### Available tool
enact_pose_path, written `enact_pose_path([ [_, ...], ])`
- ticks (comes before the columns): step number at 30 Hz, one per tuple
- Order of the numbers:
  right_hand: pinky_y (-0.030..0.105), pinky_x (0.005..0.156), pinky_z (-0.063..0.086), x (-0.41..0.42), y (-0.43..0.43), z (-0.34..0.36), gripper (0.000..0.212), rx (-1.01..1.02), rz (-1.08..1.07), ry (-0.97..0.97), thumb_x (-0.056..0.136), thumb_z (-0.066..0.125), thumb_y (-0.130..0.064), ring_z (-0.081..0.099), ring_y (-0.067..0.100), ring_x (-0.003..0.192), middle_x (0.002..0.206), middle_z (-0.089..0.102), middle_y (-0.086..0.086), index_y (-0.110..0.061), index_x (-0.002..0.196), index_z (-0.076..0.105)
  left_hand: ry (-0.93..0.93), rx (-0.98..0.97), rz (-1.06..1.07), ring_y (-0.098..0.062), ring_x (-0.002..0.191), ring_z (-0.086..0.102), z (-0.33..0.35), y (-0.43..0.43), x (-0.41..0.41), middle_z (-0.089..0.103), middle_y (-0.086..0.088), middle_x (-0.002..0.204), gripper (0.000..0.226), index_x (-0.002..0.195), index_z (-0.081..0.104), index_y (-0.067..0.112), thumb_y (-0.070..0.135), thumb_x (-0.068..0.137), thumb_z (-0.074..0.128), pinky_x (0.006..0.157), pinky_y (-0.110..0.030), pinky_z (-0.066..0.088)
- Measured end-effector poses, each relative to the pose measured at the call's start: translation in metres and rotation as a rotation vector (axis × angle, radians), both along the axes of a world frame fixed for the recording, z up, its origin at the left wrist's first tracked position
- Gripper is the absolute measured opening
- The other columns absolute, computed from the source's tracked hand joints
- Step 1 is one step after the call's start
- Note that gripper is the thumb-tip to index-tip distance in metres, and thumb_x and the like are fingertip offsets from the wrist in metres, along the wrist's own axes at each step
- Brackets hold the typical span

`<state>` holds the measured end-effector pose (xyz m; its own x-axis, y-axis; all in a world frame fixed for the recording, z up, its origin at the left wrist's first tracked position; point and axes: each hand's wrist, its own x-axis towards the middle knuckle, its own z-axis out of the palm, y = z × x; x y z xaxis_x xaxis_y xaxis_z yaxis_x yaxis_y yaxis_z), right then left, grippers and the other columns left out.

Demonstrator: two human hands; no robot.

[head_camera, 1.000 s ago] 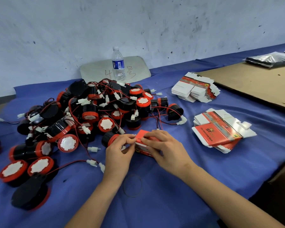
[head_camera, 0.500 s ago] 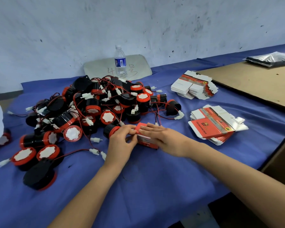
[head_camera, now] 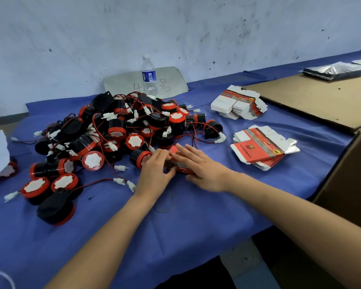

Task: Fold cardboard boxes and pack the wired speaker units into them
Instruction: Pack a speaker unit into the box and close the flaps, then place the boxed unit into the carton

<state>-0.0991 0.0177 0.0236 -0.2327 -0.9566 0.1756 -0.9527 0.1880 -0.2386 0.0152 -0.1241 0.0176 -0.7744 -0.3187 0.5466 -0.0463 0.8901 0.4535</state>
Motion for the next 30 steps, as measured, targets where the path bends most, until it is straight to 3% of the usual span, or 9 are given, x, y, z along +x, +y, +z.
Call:
enact_pose_path([
  [3, 0.043, 0.116, 0.022, 0.011, 0.000, -0.008, 0.055, -0.295, -0.037, -0.042, 0.087, 0.056, 0.003, 0.032, 0.036, 0.138, 0.147, 0.040, 0.014, -0.005, 0.141, 0.044, 0.000, 0.068, -0.017, -0.020, 0.105, 0.054, -0.010, 0.007, 0.000, 0.056, -0.004, 0.115, 0.039, 0.110, 0.056, 0.008, 0.009, 0.076, 0.076, 0.081, -0.027, 0.047],
  [5, 0.038, 0.107, 0.036, 0.011, 0.003, -0.013, 0.045, -0.530, -0.107, -0.059, 0.086, 0.062, 0.002, 0.049, 0.031, 0.121, 0.129, 0.056, 0.015, -0.003, 0.130, 0.056, 0.015, 0.054, -0.098, -0.014, 0.119, 0.046, -0.013, 0.008, 0.001, 0.050, -0.003, 0.129, 0.053, 0.122, 0.054, 0.009, 0.005, 0.074, 0.077, 0.093, -0.027, 0.045],
  [10, 0.029, 0.080, 0.049, 0.009, 0.015, -0.008, 0.024, -0.852, -0.343, -0.406, 0.095, 0.048, -0.019, 0.061, 0.013, 0.096, 0.102, 0.066, 0.000, -0.011, 0.108, 0.067, 0.017, 0.070, -0.162, -0.005, 0.125, 0.038, -0.012, 0.011, 0.003, 0.040, 0.012, 0.134, 0.080, 0.143, 0.039, 0.018, 0.018, 0.075, 0.082, 0.100, -0.021, 0.035],
  [14, 0.029, 0.082, 0.048, 0.020, 0.013, -0.007, 0.040, -0.746, -0.146, -0.494, 0.094, 0.045, -0.046, 0.062, 0.013, 0.093, 0.099, 0.065, -0.001, -0.012, 0.108, 0.062, 0.015, 0.266, -0.208, -0.013, 0.103, 0.059, -0.010, 0.012, 0.007, 0.058, 0.009, 0.111, 0.059, 0.120, 0.053, 0.026, 0.038, 0.071, 0.083, 0.084, -0.035, 0.050],
  [16, 0.026, 0.083, 0.049, 0.024, 0.011, -0.008, 0.052, -0.667, -0.117, -0.500, 0.078, 0.061, -0.058, 0.061, 0.010, 0.095, 0.104, 0.063, -0.005, -0.024, 0.117, 0.053, 0.010, 0.289, -0.161, -0.007, 0.090, 0.059, -0.009, 0.011, 0.010, 0.061, 0.011, 0.096, 0.051, 0.103, 0.056, 0.031, 0.058, 0.065, 0.076, 0.074, -0.029, 0.049],
  [19, 0.024, 0.084, 0.051, 0.028, 0.010, -0.007, 0.068, -0.634, -0.182, -0.519, 0.057, 0.073, -0.062, 0.062, 0.007, 0.098, 0.107, 0.063, -0.009, -0.046, 0.114, 0.040, -0.008, 0.321, -0.185, -0.011, 0.085, 0.059, -0.009, 0.011, 0.011, 0.063, 0.007, 0.090, 0.054, 0.097, 0.061, 0.020, 0.061, 0.063, 0.067, 0.071, -0.033, 0.049],
  [25, 0.023, 0.072, 0.050, 0.030, 0.009, -0.006, 0.056, -0.663, -0.189, -0.512, 0.057, 0.078, -0.056, 0.057, 0.002, 0.078, 0.087, 0.059, -0.014, -0.041, 0.098, 0.043, -0.043, 0.323, -0.225, -0.017, 0.081, 0.061, -0.009, 0.005, 0.010, 0.067, 0.002, 0.087, 0.064, 0.095, 0.064, 0.014, 0.066, 0.059, 0.070, 0.070, -0.043, 0.049],
  [28, 0.029, 0.062, 0.048, 0.030, 0.009, -0.007, 0.052, -0.646, -0.193, -0.566, 0.059, 0.076, -0.058, 0.053, 0.007, 0.066, 0.076, 0.059, -0.008, -0.028, 0.090, 0.046, -0.123, 0.391, -0.239, -0.016, 0.084, 0.063, -0.010, 0.005, 0.012, 0.069, 0.004, 0.087, 0.058, 0.095, 0.066, 0.024, 0.065, 0.055, 0.076, 0.074, -0.045, 0.050],
  [30, 0.022, 0.057, 0.046, 0.031, 0.008, -0.007, 0.054, -0.664, -0.219, -0.666, 0.061, 0.075, -0.056, 0.055, 0.003, 0.064, 0.074, 0.062, -0.010, -0.021, 0.091, 0.047, -0.141, 0.409, -0.221, -0.013, 0.084, 0.063, -0.011, 0.006, 0.011, 0.069, 0.006, 0.087, 0.052, 0.092, 0.063, 0.031, 0.064, 0.055, 0.075, 0.075, -0.041, 0.051],
])
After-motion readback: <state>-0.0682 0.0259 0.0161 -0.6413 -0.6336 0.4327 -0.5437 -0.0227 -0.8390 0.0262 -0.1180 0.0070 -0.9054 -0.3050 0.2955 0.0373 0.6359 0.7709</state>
